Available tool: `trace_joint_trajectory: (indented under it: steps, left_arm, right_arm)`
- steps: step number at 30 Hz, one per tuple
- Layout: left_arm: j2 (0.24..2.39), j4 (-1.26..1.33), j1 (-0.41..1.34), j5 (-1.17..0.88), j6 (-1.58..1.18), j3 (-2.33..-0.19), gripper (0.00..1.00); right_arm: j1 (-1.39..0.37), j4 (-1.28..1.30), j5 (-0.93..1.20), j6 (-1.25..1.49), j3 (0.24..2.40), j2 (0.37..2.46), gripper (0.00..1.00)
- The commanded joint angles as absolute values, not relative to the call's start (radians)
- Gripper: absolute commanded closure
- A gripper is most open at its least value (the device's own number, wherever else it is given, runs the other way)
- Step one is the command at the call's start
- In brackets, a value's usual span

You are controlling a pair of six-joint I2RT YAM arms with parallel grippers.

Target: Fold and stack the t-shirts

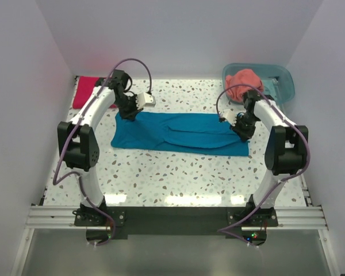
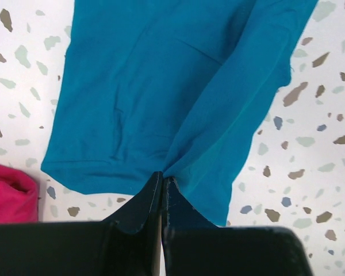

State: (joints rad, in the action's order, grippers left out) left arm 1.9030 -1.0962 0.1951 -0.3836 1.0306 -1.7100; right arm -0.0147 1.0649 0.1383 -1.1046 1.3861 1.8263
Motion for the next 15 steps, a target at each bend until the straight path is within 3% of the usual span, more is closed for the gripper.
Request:
trace_joint_trajectory:
  steps: [1,15]
  left_arm:
    - [1.962,-1.127,0.176,-0.379,1.069,-1.808,1.00]
    - [2.100,-1.089,0.138,-0.367,1.075,-1.913,1.00]
  right_arm:
    - [-0.009,1.060,0.114,-1.123,1.463,1.864,1.00]
    - [-0.002,1.057,0.066,-1.126,1.632,2.049,1.00]
